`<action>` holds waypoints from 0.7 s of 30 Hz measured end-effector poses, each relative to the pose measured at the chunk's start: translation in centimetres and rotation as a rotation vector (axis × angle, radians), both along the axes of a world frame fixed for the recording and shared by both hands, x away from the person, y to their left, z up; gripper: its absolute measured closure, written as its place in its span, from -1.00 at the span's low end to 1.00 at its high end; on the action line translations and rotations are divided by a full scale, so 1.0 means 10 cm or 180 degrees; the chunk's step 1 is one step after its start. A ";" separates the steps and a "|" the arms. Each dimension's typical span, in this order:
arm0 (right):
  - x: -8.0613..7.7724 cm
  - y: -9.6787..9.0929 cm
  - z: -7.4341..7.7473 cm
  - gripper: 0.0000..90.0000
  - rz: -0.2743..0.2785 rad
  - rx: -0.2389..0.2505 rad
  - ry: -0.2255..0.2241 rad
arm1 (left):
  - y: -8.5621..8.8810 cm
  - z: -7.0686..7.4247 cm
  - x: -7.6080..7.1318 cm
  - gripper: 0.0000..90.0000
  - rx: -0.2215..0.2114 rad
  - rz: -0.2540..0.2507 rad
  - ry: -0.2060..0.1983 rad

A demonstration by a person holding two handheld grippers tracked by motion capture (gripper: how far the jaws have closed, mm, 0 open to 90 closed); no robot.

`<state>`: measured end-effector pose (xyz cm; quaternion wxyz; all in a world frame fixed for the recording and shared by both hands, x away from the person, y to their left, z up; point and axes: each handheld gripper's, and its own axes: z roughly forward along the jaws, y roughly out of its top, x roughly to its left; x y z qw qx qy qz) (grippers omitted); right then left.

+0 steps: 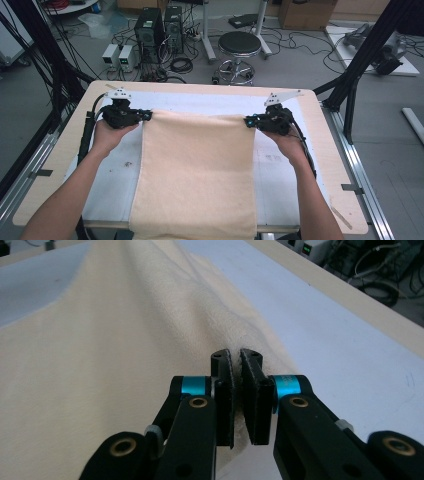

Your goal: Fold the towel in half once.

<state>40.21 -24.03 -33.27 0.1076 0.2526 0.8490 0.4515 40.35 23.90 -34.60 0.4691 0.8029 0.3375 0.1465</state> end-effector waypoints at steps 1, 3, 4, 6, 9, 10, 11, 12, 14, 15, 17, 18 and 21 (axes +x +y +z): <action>-0.08 0.00 0.03 0.89 0.0027 -0.0022 -0.0031 | 0.01 0.01 -0.09 0.88 0.0003 -0.0031 -0.0037; -0.25 0.00 0.07 0.88 0.0127 -0.0069 -0.0090 | 0.03 0.01 -0.28 0.88 0.0030 -0.0119 -0.0105; -0.34 0.00 0.08 0.88 0.0154 -0.0100 -0.0112 | 0.04 -0.01 -0.38 0.87 0.0076 -0.0168 -0.0152; -0.52 0.02 0.04 0.88 0.0244 -0.0147 -0.0099 | 0.06 -0.06 -0.55 0.87 0.0166 -0.0278 -0.0186; -0.74 0.06 -0.05 0.88 0.0331 -0.0212 -0.0101 | 0.09 -0.23 -0.85 0.88 0.0199 -0.0382 -0.0174; -0.84 0.07 -0.10 0.88 0.0364 -0.0252 -0.0100 | 0.09 -0.27 -0.92 0.88 0.0208 -0.0421 -0.0143; -0.89 0.07 -0.14 0.88 0.0383 -0.0249 -0.0091 | 0.10 -0.34 -1.02 0.88 0.0238 -0.0467 -0.0117; -0.98 0.07 -0.21 0.88 0.0393 -0.0226 -0.0032 | 0.11 -0.38 -1.08 0.87 0.0211 -0.0482 -0.0098; -1.10 0.07 -0.35 0.88 0.0405 -0.0290 0.0015 | 0.13 -0.47 -1.20 0.87 0.0186 -0.0556 -0.0045; -1.14 0.07 -0.41 0.87 0.0411 -0.0294 0.0075 | 0.14 -0.51 -1.25 0.86 0.0160 -0.0568 -0.0008; -1.23 0.08 -0.54 0.85 0.0426 -0.0384 0.0152 | 0.16 -0.58 -1.30 0.79 0.0197 -0.0655 0.0085; -1.25 0.08 -0.58 0.82 0.0431 -0.0387 0.0188 | 0.16 -0.60 -1.32 0.74 0.0250 -0.0688 0.0119; -1.27 0.05 -0.67 0.49 0.0420 -0.0370 0.0301 | 0.19 -0.60 -1.34 0.54 0.0246 -0.0759 0.0158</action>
